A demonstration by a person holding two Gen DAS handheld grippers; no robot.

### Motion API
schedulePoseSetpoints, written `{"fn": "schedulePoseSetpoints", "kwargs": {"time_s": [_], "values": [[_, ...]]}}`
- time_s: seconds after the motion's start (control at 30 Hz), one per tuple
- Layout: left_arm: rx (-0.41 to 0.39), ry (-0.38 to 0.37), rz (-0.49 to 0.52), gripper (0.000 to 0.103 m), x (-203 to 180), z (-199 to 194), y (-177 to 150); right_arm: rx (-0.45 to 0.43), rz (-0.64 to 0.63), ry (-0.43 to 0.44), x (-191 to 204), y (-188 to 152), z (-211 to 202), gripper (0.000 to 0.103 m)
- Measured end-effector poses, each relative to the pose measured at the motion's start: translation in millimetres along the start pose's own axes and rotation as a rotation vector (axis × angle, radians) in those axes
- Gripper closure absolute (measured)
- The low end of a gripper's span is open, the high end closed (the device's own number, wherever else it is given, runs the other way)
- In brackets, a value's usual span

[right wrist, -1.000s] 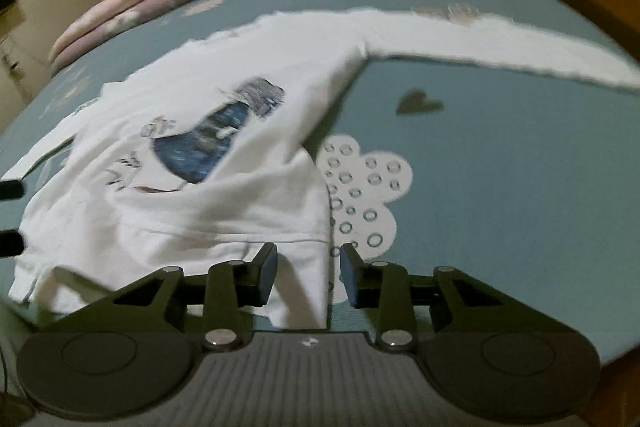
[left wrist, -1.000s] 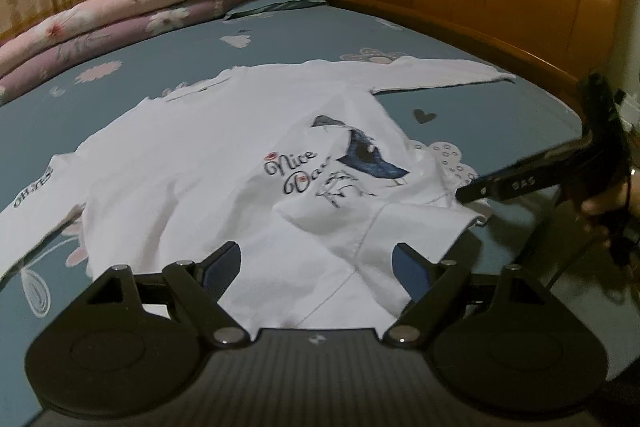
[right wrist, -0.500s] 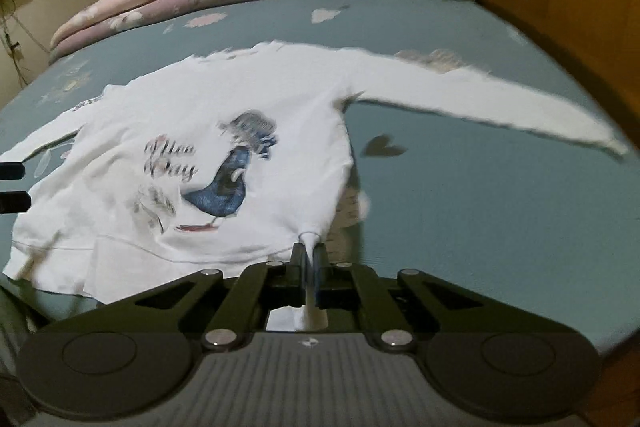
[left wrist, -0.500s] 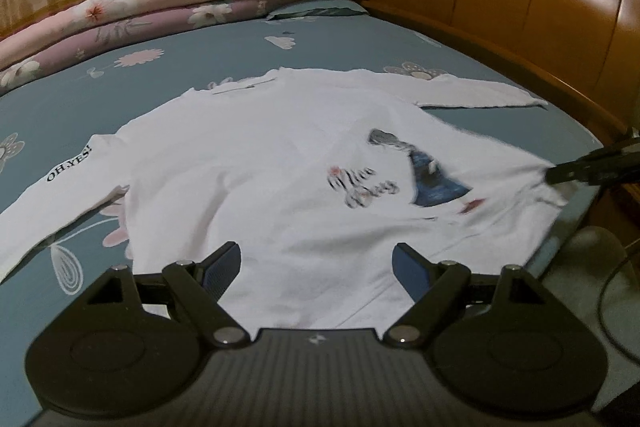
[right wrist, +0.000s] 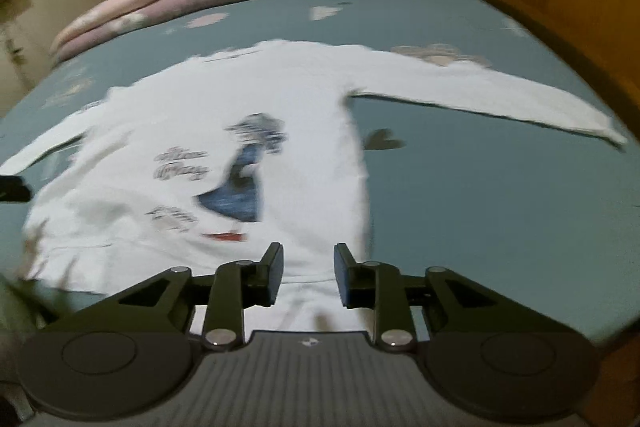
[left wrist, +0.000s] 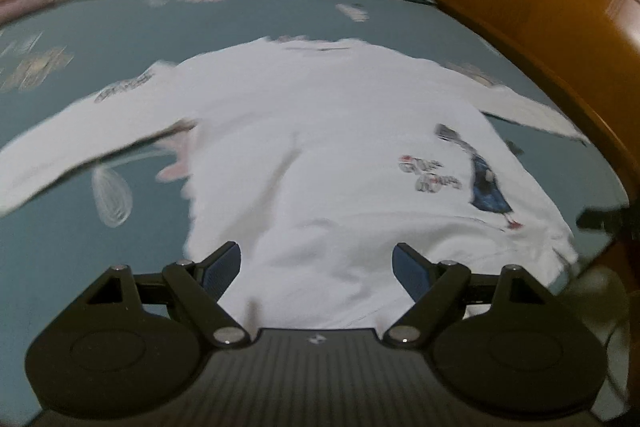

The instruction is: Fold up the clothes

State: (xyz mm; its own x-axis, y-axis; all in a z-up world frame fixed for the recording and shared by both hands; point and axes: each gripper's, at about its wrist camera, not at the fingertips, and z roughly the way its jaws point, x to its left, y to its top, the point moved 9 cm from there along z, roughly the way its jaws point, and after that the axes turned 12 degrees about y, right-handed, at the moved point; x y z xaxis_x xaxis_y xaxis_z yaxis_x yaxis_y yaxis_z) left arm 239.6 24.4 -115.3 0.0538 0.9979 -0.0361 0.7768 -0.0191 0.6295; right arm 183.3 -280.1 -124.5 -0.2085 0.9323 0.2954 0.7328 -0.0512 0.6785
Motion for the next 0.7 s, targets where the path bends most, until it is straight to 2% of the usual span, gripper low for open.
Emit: {"fn": "schedulePoseSetpoints", "kwargs": {"time_s": [0.13,0.23,0.4,0.47,0.5,0.57,0.6,0.7], "values": [[0.064,0.025,-0.155,0.021,37.8,9.4,-12.8,0.004,-0.029,0.055,22.2,-0.2,13.3,0.063],[0.111,0.031,-0.229,0.023,52.7,19.7,-30.9,-0.004,-0.027,0.098,32.8,1.9,20.2,0.063],[0.164,-0.015,-0.285,0.026,51.3,35.6,-54.6,-0.011,-0.035,0.135,40.5,3.4,24.2,0.063],[0.131,-0.011,-0.269,0.025,47.2,34.7,-55.6,-0.005,-0.058,0.152,44.2,2.4,25.0,0.063],[0.125,-0.01,-0.257,0.028,44.6,34.0,-56.0,0.004,-0.082,0.153,47.0,1.2,25.2,0.063],[0.116,-0.054,-0.256,0.036,37.2,33.6,-56.0,0.02,-0.129,0.15,52.3,-1.1,25.3,0.06],[0.108,-0.059,-0.247,0.036,34.9,33.2,-56.5,0.022,-0.144,0.146,53.5,-1.8,24.7,0.057],[0.078,-0.074,-0.234,0.037,33.1,30.7,-59.6,0.022,-0.154,0.154,56.4,-3.7,22.7,0.056]]}}
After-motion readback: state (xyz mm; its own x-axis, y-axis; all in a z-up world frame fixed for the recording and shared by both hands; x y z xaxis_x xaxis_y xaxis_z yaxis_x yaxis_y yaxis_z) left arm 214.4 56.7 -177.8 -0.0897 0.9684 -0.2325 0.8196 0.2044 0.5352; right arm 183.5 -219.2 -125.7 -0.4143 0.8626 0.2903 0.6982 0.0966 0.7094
